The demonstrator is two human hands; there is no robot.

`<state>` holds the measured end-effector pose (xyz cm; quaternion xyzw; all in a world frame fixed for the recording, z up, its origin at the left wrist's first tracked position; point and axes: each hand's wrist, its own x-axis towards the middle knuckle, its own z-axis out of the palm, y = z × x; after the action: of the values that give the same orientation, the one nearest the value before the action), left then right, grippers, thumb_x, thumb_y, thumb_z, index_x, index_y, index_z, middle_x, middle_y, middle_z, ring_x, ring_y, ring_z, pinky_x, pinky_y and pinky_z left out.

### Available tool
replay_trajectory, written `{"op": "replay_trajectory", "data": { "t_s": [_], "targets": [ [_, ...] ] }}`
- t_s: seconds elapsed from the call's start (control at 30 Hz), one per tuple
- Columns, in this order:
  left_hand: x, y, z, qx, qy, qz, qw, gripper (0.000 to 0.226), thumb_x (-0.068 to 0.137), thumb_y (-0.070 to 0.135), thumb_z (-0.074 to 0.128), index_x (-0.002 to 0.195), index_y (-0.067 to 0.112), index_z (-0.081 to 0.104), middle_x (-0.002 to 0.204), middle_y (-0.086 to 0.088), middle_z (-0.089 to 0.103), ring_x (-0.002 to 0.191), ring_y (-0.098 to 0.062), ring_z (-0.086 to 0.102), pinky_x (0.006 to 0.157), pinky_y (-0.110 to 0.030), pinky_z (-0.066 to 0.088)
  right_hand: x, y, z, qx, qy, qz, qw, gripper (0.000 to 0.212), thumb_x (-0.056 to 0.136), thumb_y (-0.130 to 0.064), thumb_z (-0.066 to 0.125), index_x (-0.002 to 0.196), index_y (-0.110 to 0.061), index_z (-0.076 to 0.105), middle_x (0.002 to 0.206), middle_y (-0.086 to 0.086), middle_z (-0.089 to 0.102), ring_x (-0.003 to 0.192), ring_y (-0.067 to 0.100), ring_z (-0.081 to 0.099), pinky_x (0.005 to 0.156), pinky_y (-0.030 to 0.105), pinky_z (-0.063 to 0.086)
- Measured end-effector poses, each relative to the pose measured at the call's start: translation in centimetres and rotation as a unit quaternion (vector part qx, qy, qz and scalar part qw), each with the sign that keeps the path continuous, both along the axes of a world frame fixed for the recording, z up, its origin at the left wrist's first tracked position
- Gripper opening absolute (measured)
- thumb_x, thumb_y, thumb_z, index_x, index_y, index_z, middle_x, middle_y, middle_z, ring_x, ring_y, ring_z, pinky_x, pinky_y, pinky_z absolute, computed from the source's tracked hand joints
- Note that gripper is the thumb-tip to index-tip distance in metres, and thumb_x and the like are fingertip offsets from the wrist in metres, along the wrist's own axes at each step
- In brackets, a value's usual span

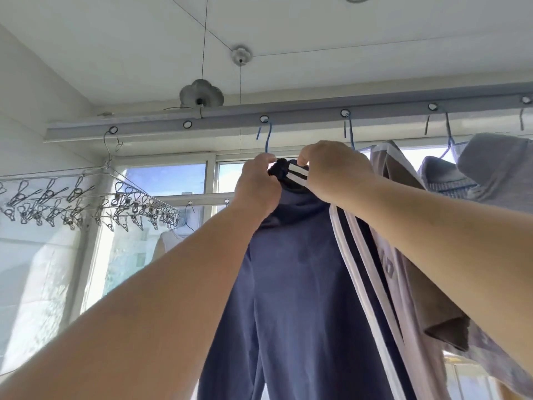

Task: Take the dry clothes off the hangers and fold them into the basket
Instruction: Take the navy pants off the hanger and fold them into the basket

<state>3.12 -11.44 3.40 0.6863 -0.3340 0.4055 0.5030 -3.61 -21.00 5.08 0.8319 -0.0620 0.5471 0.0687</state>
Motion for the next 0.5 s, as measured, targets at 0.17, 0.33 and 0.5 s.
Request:
{"op": "replay_trajectory", "data": {
  "t_s": [0.17, 0.33, 0.5],
  "targets": [
    [3.2, -0.3, 1.5, 0.053, -0.006, 0.031, 0.998, 0.059, 0.087, -0.006, 0.035, 0.14, 0.02, 0.037, 0.145, -0.004, 0.036, 0.128, -0.024, 0.04, 0.106, -0.037, 0.036, 1.6, 0.2, 0.6, -0.096, -0.004, -0.091, 0.991, 0.039, 0.088, -0.008, 0.048, 0.127, -0.015, 0.051, 0.127, 0.009, 0.042, 0.117, 0.028, 0.042, 0.088, 0.037, 0.038],
    [6.7, -0.7, 3.4, 0.069, -0.033, 0.014, 0.997, 0.056, 0.086, -0.006, 0.036, 0.133, 0.022, 0.042, 0.131, -0.004, 0.054, 0.116, -0.027, 0.053, 0.1, -0.044, 0.042, 4.9, 1.0, 2.4, -0.158, 0.025, -0.106, 0.981, 0.051, 0.09, -0.005, 0.044, 0.139, -0.018, 0.037, 0.134, 0.007, 0.039, 0.12, 0.027, 0.04, 0.092, 0.037, 0.037],
    [9.3, -0.3, 5.4, 0.101, -0.085, 0.068, 0.989, 0.056, 0.083, -0.011, 0.038, 0.131, 0.016, 0.046, 0.134, -0.004, 0.051, 0.121, -0.025, 0.049, 0.104, -0.041, 0.038, 7.3, 1.1, 4.4, -0.116, 0.106, -0.081, 0.984, 0.062, 0.088, 0.003, 0.041, 0.145, -0.021, 0.03, 0.138, 0.007, 0.043, 0.113, 0.027, 0.051, 0.085, 0.034, 0.045]
  ]
}}
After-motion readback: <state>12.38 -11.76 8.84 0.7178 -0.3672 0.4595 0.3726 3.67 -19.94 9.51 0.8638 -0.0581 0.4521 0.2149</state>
